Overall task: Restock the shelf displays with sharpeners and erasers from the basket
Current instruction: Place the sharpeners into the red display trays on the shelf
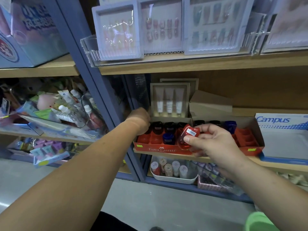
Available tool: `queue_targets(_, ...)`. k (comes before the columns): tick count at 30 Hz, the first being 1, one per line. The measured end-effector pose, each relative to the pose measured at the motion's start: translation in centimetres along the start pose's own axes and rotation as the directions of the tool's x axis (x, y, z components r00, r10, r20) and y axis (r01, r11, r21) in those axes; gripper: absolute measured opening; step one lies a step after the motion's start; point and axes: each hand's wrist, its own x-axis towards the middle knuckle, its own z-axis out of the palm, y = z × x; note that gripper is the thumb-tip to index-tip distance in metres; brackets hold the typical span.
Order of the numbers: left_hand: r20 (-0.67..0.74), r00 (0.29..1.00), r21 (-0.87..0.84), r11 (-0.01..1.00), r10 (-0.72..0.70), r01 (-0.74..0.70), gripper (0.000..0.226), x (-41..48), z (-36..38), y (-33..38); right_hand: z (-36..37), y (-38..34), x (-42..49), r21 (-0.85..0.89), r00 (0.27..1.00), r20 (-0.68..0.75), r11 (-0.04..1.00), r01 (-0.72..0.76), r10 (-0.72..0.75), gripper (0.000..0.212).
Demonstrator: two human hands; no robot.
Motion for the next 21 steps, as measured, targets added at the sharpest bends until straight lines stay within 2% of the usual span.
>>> queue_targets(3,-0.028,1.000,0.052,0.999,-0.013,0.015,0.020,0.0,0.3,0.0,-0.2,-0.1,-0.2,0.002,1.000,0.000,1.000,0.002,-0.002,0.039)
queue_targets(6,0.001,1.000,-0.018,1.000,-0.010,0.010,0.026,-0.9,-0.4,0.1,-0.1,-0.2,-0.2,0.003,1.000,0.007,1.000,0.008,-0.008,0.038)
queue_targets(10,-0.008,0.999,-0.022,0.999,0.032,-0.032,0.039,-1.9,-0.9,0.2,0.1,-0.2,0.0,0.005,1.000,0.010,1.000,0.003,-0.003,0.040)
queue_targets(14,-0.010,0.999,0.042,0.998,0.051,-0.051,0.041,-2.6,-0.8,-0.1,0.1,-0.1,0.2,-0.010,1.000,0.003,1.000,-0.004,0.004,0.041)
queue_targets(16,-0.140,0.986,-0.077,0.992,0.090,-0.101,0.032,-3.1,-1.0,0.0,0.0,-0.2,0.3,-0.020,1.000,-0.001,1.000,0.007,-0.007,0.041)
queue_targets(17,-0.203,0.973,-0.215,0.965,0.107,-0.150,0.025,-3.5,-1.3,0.2,0.0,-0.2,0.4,-0.024,1.000,0.000,1.000,0.015,-0.015,0.041)
queue_targets(18,-0.228,0.966,-0.406,0.890,0.121,-0.208,0.019,-4.0,-1.5,0.7,-0.1,-0.2,0.5,-0.025,1.000,0.010,0.999,0.023,-0.023,0.041)
queue_targets(20,-0.103,0.967,-0.726,0.647,0.234,-0.233,0.012,-5.3,-2.2,2.1,0.1,-0.3,0.5,-0.015,0.998,0.050,0.999,0.032,-0.032,0.038)
queue_targets(21,-0.015,0.947,-0.782,0.586,0.322,-0.212,0.016,-6.1,-2.4,2.9,0.1,-0.4,0.5,-0.011,0.997,0.072,0.999,0.033,-0.032,0.037)
